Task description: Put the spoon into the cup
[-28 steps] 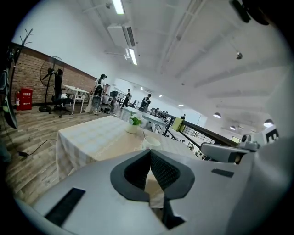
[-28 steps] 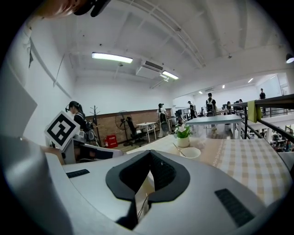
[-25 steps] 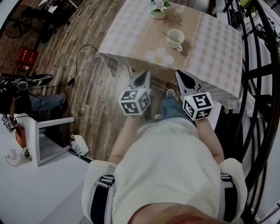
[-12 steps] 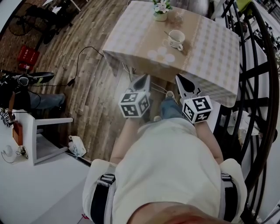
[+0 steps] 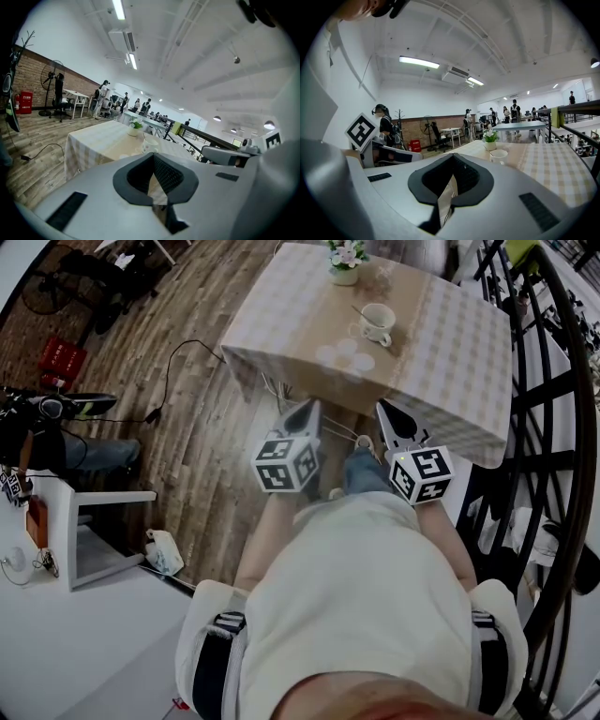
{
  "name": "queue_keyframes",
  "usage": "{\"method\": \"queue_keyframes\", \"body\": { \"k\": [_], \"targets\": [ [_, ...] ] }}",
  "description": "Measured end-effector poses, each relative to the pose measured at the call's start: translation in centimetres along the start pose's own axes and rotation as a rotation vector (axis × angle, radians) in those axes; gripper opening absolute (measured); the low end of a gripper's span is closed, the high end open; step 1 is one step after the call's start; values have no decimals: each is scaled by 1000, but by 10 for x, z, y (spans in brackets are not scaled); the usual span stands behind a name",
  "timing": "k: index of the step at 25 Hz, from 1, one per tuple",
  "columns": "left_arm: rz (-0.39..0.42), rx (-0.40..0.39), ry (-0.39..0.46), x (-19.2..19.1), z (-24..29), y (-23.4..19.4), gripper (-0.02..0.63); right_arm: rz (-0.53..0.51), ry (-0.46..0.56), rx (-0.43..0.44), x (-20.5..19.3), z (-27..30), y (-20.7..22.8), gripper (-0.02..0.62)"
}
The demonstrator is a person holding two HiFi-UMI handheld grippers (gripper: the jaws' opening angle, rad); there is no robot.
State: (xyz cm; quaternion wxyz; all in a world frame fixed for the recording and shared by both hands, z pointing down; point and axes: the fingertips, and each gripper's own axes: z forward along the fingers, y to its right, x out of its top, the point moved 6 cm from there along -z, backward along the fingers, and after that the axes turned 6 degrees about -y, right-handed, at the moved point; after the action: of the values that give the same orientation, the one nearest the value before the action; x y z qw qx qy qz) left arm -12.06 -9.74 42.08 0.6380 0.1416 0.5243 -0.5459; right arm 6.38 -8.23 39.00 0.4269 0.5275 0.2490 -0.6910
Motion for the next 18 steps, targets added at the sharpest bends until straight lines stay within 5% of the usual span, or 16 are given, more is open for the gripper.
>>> {"method": "queue_keyframes", "body": {
  "k": [18],
  "targets": [
    [12, -5, 9, 4, 1, 5, 3, -9, 12, 2, 1, -2, 4, 0]
  ]
}}
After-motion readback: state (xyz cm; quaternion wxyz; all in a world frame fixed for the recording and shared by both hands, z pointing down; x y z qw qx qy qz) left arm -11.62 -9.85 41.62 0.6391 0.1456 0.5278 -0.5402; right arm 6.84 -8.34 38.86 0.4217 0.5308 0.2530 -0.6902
